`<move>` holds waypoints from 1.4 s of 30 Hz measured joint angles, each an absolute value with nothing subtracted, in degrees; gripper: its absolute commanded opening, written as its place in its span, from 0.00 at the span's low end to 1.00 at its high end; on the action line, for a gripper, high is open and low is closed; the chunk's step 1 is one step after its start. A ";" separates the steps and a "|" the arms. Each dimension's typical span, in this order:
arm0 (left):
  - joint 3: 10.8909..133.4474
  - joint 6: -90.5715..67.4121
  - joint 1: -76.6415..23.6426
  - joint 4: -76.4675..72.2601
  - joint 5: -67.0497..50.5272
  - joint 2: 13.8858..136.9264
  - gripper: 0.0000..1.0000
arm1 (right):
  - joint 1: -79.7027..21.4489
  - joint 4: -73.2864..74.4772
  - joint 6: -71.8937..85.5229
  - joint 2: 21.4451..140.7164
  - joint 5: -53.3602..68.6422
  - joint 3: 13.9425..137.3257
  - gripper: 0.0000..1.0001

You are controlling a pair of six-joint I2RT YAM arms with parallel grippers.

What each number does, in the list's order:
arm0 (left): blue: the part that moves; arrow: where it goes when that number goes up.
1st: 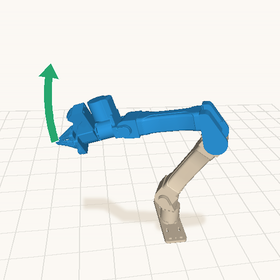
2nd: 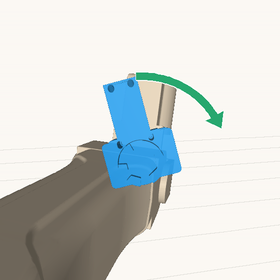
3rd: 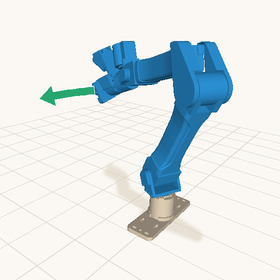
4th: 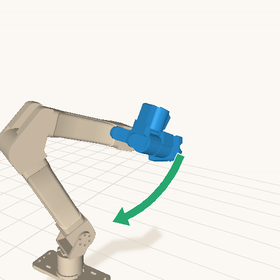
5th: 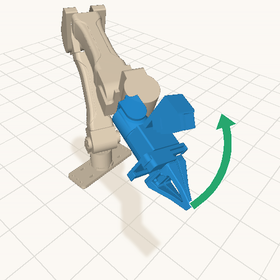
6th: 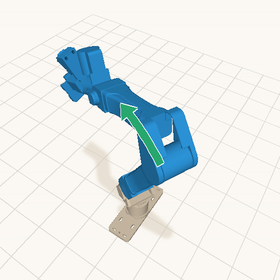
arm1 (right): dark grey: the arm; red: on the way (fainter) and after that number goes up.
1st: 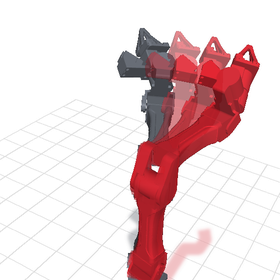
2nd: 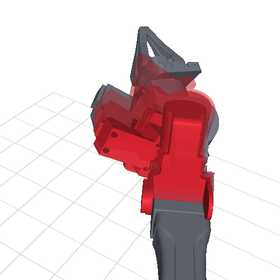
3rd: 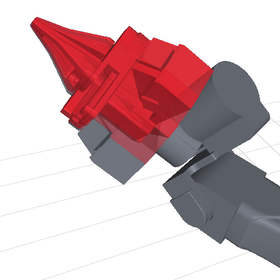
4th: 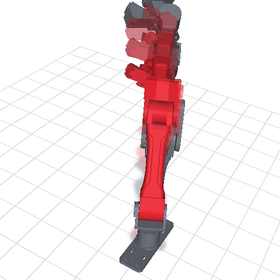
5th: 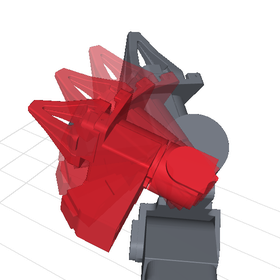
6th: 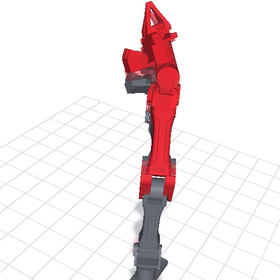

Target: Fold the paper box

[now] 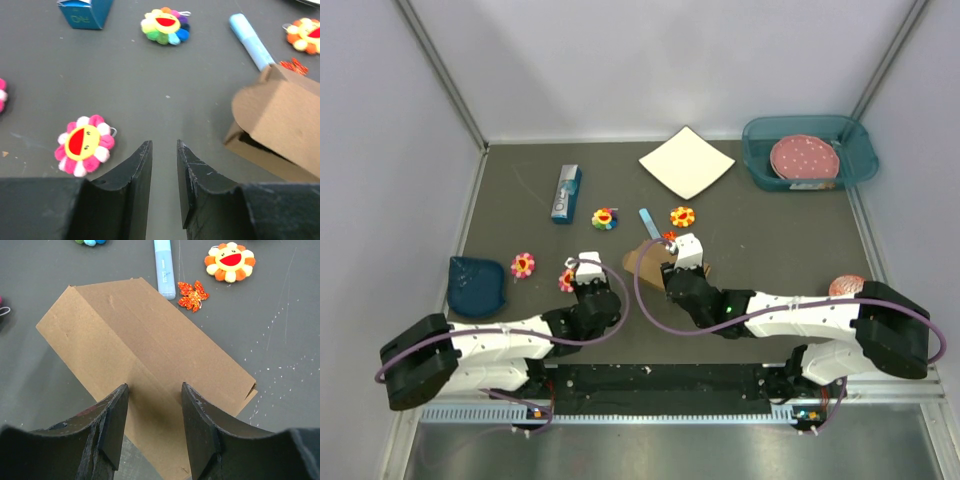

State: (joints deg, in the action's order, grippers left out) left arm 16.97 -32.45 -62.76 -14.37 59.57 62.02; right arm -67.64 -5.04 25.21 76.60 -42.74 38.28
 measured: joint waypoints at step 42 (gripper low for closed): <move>26.57 -36.01 -35.35 -28.58 -2.39 82.35 0.00 | -67.33 -3.97 25.17 77.30 -40.82 38.35 0.46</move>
